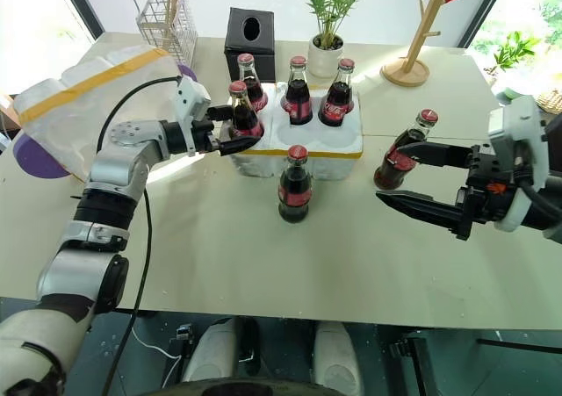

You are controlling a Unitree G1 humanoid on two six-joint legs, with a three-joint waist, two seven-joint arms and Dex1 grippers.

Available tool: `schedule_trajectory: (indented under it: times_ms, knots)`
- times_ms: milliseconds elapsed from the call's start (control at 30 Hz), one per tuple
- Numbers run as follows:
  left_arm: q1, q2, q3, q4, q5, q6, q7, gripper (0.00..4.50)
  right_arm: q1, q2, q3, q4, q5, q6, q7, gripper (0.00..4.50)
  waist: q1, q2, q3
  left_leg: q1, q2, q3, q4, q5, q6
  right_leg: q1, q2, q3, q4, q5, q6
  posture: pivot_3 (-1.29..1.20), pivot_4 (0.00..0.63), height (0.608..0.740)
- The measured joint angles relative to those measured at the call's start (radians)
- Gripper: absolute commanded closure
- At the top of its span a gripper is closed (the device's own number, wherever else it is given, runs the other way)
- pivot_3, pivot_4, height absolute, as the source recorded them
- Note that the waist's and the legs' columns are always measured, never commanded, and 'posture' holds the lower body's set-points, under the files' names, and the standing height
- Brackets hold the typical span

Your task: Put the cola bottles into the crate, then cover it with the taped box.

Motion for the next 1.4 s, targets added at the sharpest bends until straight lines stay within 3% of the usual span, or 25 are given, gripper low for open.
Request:
schedule_trajectory:
  times_ms: [133,233,367,600,833,1167,1267,1333,1400]
  knots:
    - [-0.007,0.113,0.122,-0.173,-0.158,0.211,-0.023,0.08,-0.021,0.012,0.052,0.018,-0.034,-0.015,-0.008,0.00,-0.004,0.000,0.000,0.001,0.001,0.000,0.000,0.001,-0.001,0.000,0.000,0.000,0.001,0.000,0.000,0.00,0.150,0.740]
    - [0.009,0.249,0.208,-0.334,-0.318,0.408,-0.086,0.08,-0.049,0.035,0.095,0.021,-0.050,-0.018,-0.023,0.00,-0.008,0.000,0.000,0.001,0.001,0.000,0.000,0.001,-0.002,0.000,0.000,0.000,0.001,0.000,0.000,0.00,0.150,0.740]
    - [0.193,0.438,0.250,-0.527,-0.392,0.476,-0.204,0.08,-0.082,0.107,0.207,0.029,-0.107,-0.040,-0.075,0.00,-0.021,0.002,-0.001,0.008,0.001,0.000,-0.001,0.001,-0.002,0.006,0.000,0.000,0.001,-0.001,0.000,0.00,0.150,0.740]
    - [0.452,0.456,0.239,-0.710,-0.408,0.454,-0.208,0.08,-0.136,0.276,0.425,0.027,-0.188,-0.064,-0.149,0.00,-0.016,0.001,-0.001,0.010,0.001,0.000,-0.002,0.002,-0.005,0.008,-0.001,0.000,0.000,-0.002,-0.005,0.00,0.150,0.740]
    - [0.451,0.389,0.210,-0.764,-0.428,0.442,-0.142,0.08,-0.270,0.392,0.586,0.135,-0.308,-0.092,-0.169,0.00,-0.021,0.001,-0.001,0.010,0.001,0.000,-0.002,0.002,-0.004,0.008,0.001,0.000,0.001,-0.002,-0.004,0.00,0.150,0.740]
    - [0.418,0.381,0.196,-0.767,-0.444,0.442,-0.105,0.08,-0.345,0.549,0.726,0.268,-0.439,-0.150,-0.159,0.00,-0.022,0.001,-0.001,0.010,0.001,0.000,-0.002,0.002,-0.004,0.008,0.001,0.000,0.001,0.000,-0.002,0.00,0.150,0.740]
    - [0.408,0.381,0.188,-0.767,-0.442,0.439,-0.103,0.00,-0.371,0.599,0.745,0.324,-0.473,-0.165,-0.160,0.83,-0.022,0.001,-0.001,0.010,0.001,0.000,-0.002,0.002,-0.004,0.008,0.001,0.000,0.001,0.000,-0.002,0.00,0.150,0.740]
    - [0.408,0.380,0.175,-0.766,-0.439,0.437,-0.099,0.00,-0.384,0.604,0.737,0.339,-0.486,-0.173,-0.162,1.66,-0.022,0.001,-0.001,0.010,0.001,0.000,-0.002,0.002,-0.004,0.008,0.001,0.000,0.001,0.000,-0.001,0.00,0.150,0.740]
    - [0.408,0.379,0.173,-0.766,-0.438,0.437,-0.092,0.00,-0.390,0.603,0.733,0.341,-0.489,-0.165,-0.159,1.70,-0.022,0.001,-0.001,0.010,0.001,0.000,-0.002,0.002,-0.004,0.008,0.001,0.000,0.001,0.000,-0.001,0.00,0.150,0.740]
